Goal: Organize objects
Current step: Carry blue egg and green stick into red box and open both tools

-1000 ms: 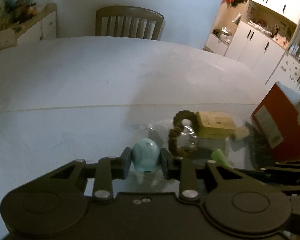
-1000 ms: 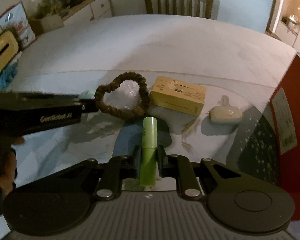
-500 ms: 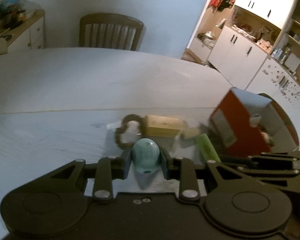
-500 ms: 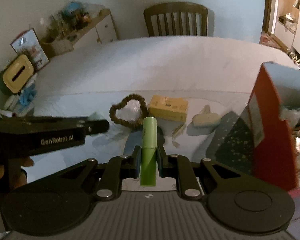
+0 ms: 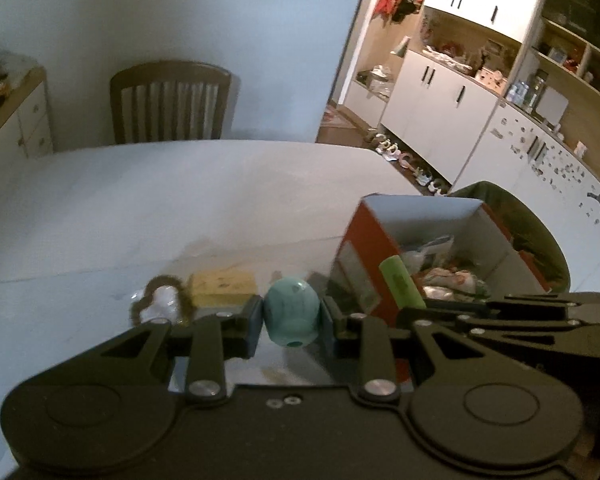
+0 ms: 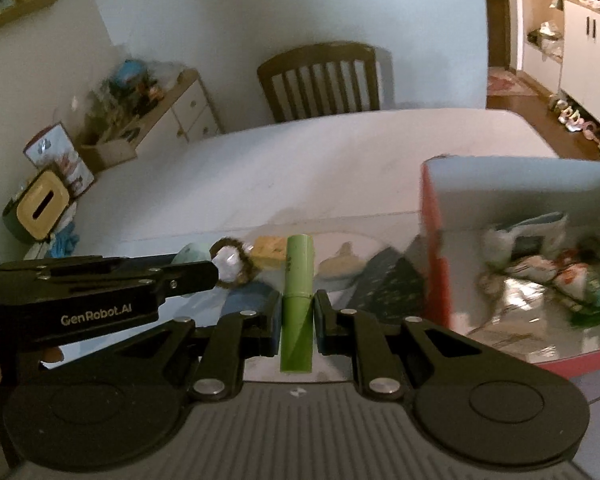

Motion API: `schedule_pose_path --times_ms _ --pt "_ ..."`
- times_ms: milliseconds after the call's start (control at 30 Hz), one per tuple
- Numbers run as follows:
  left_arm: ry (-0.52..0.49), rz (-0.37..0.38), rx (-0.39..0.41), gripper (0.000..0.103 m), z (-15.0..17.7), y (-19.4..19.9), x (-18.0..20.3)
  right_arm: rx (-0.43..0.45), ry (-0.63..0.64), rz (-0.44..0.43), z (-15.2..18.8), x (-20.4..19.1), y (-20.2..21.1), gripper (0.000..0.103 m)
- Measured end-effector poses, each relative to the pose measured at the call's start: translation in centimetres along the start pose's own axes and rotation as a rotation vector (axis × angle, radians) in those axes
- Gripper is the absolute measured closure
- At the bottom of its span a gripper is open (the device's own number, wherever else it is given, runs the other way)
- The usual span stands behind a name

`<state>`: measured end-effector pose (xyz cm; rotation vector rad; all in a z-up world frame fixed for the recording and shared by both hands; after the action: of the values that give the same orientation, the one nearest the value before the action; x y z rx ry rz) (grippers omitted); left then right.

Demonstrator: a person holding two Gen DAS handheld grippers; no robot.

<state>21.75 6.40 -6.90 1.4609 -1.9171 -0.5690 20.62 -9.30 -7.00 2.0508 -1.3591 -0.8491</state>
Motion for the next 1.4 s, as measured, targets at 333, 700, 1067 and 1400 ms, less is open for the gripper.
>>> schedule_pose_path --times_ms 333,700,1067,1400 --pt "-0.049 0.023 -0.002 0.074 -1.3 -2.7 6.2 0.044 -0.026 0.036 -1.3 6.7 2.5 0.087" --pt "-0.096 0.046 -0.028 0.074 -1.8 -6.7 11.6 0.071 -0.049 0.114 -1.8 15.1 3.9 0.087" --pt "-0.132 0.066 -0.087 0.074 -1.6 -11.4 15.6 0.057 -0.095 0.198 -1.8 24.0 3.7 0.087" --pt "-0.181 0.111 -0.172 0.074 -0.6 -15.7 19.6 -0.015 -0.061 0.199 -2.2 27.6 0.7 0.087"
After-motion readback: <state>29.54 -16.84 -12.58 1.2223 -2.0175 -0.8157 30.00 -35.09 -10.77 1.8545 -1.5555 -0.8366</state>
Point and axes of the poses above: each gripper's, at about its wrist camera, not at the fingertips, and y roughly against the way its jaws point, x to its right, z to its underside, the point moved 8 cm from there along -y, roughly the way its jaws point, and after that the axes turned 3 degrees about z, right-handed, at the moved point
